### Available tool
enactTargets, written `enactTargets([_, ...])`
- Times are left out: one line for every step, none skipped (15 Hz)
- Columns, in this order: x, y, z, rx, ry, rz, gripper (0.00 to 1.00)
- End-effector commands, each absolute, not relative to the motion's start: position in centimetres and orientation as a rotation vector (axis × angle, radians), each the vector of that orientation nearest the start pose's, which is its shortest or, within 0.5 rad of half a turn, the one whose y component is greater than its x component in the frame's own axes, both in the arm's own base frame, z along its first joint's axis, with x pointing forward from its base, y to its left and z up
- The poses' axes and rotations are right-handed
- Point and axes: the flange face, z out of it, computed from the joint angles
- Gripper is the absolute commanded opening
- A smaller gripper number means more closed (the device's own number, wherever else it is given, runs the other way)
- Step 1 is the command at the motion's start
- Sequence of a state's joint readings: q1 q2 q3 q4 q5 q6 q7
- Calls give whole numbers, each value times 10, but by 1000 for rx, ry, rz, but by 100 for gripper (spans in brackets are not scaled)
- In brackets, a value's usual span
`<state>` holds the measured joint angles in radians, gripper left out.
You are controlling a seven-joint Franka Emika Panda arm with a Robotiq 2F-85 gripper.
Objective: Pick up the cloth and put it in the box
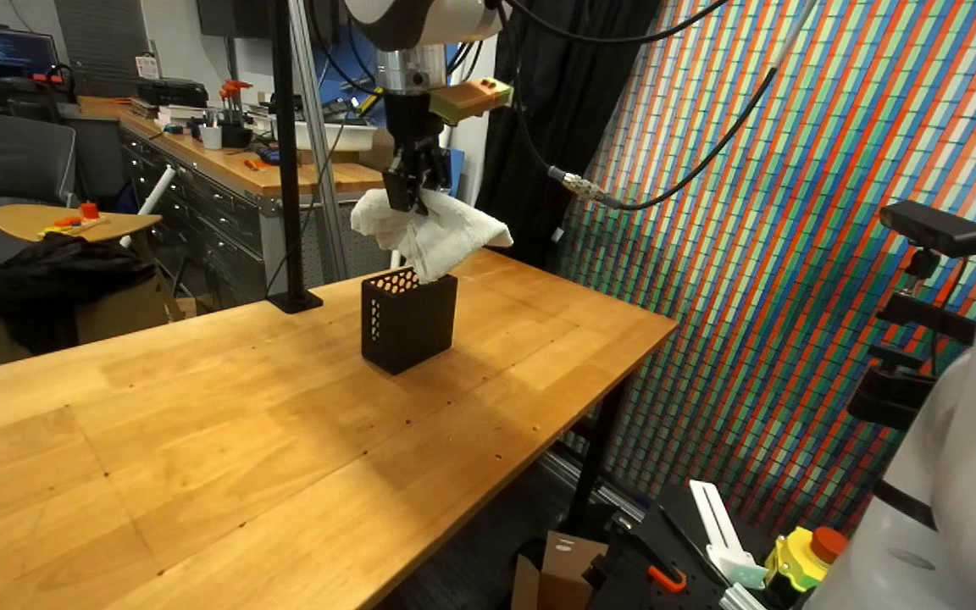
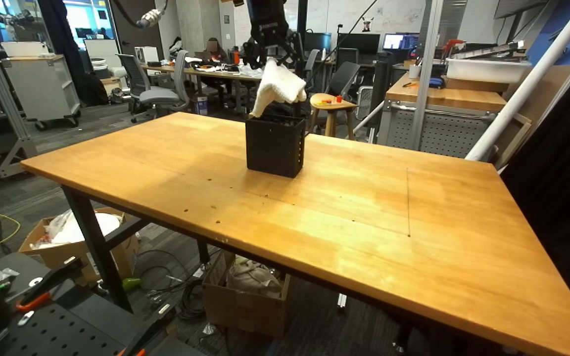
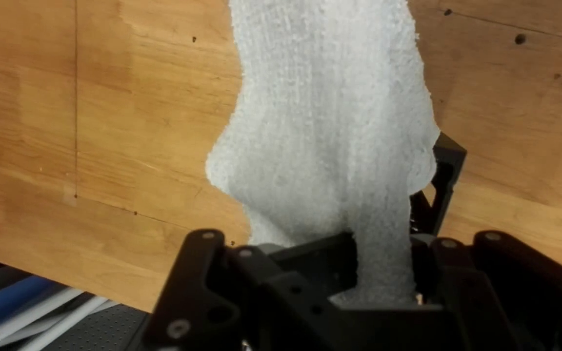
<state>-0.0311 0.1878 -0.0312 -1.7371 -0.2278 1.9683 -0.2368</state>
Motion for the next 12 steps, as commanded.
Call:
enactTargets([623,-70,469,-3311,-519,-79,0])
enactTargets([624,-74,465,-3302,-520,-85,0])
enactTargets([625,-75,459,-3288,-512,-89,0])
enactTargets([626,-76,455,-3278,-503,-88,0])
enactTargets([628,-74,449,-3267,-496,-84,0])
enactTargets([628,-72,443,-3261,-495,-73,0])
enactTargets([630,-70,438,-3248,-491,-63,0])
enactTargets([630,-69,432,-3236,-488,-61,0])
enactTargets([631,-68,427,-3225,-479,-58,0])
enactTargets([632,-67,422,-3210,-471,-61,0])
enactTargets([633,-66,417,-3198,-465,-58,0])
enactTargets([635,-66,412,-3185,-458,-60,0])
